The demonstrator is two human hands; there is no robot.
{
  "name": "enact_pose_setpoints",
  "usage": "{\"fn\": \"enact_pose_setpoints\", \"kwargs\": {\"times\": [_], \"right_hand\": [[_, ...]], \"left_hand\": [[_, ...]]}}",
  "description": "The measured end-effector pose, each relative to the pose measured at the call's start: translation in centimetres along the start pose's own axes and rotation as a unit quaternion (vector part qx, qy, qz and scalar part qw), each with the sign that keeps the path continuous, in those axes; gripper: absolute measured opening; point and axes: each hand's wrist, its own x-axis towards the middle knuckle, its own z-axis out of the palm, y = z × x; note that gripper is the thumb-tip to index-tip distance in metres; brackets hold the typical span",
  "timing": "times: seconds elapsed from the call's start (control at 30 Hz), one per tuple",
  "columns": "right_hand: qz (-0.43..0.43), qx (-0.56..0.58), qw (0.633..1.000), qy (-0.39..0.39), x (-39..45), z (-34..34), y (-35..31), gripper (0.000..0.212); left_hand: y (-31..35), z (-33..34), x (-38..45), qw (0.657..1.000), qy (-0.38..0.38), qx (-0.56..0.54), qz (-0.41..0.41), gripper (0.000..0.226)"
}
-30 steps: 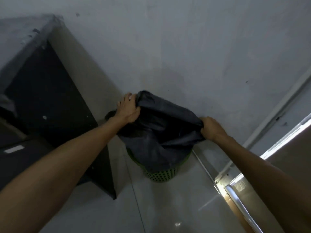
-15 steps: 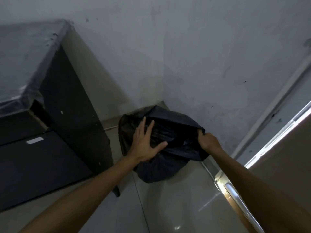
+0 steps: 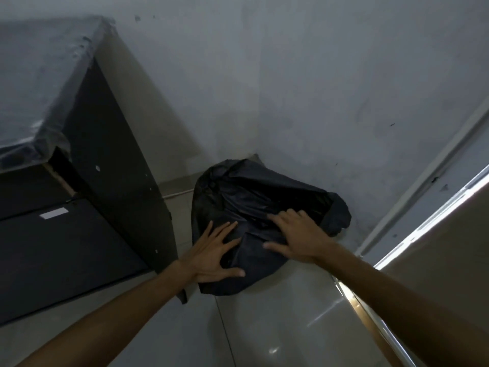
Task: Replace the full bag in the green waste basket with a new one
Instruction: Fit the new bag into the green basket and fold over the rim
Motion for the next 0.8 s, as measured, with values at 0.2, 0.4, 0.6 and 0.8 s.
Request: {"fn": "enact_pose_setpoints", "kwargs": {"times": [0.2,0.4,0.6,0.8], "right_hand": [[-0.083,-0.093,0.988,0.095,-1.8,1.0,-0.8,0.015],[-0.192,-0.131,0.967,0.103,-8.7,1.4,2.7,0.012],[-0.001,-0.069,0.979,-0.190,-11.3,3.7,2.9,0.033],[0.145,0.119,0.971,0.148,-6.1,2.8,0.8,0.030]], "left_hand": [[-0.6,-0.3,0.8,0.975,-0.012,-0.144,-0.171,0.091],[-2.9,-0.2,2.3,0.962,-0.002,-0.114,-0.248,0.085],[-1.0,0.5,2.6,0.927,0.127,-0.178,-0.306,0.077],[5.3,3.3,0.2,0.733,0.287,-0.422,-0.450,0.062]]}}
